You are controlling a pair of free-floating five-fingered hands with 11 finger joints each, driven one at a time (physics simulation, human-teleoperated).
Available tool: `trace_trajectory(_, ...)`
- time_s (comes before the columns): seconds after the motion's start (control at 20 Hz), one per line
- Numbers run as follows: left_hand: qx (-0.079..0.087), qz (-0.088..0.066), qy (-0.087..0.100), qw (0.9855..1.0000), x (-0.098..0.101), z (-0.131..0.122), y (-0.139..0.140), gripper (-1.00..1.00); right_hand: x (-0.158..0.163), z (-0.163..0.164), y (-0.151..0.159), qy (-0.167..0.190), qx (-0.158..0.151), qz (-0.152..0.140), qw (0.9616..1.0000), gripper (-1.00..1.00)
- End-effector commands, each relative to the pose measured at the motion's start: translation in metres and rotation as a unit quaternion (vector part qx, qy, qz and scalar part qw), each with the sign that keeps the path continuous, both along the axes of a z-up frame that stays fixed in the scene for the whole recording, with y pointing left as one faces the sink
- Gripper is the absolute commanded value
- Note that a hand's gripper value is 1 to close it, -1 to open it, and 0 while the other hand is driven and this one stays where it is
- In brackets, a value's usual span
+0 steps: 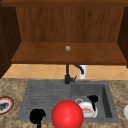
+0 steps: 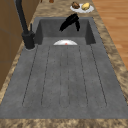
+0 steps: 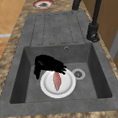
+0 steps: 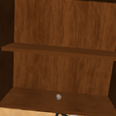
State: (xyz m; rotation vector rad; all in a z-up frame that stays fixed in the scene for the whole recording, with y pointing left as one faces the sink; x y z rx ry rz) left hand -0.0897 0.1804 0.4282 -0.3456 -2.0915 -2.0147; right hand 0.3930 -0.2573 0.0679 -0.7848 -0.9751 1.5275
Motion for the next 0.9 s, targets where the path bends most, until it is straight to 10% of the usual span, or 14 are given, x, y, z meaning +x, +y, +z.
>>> trace_trajectory(0.0,0.000,0.000,0.000,1.0000,0.000,0.000,0.000,0.00,-0.017,0.017,-0.003,-0.051,-0.015,0.002,0.9986,-1.00)
trace_trajectory(0.4,0.000,0.000,0.000,1.0000,0.000,0.000,0.000,0.00,-0.042,0.043,-0.006,-0.151,-0.007,0.009,0.9885,-1.00)
trace_trajectory(0.85,0.000,0.000,0.000,1.0000,0.000,0.000,0.000,0.00,-0.064,0.066,-0.006,-0.258,0.013,0.014,0.9659,-1.00)
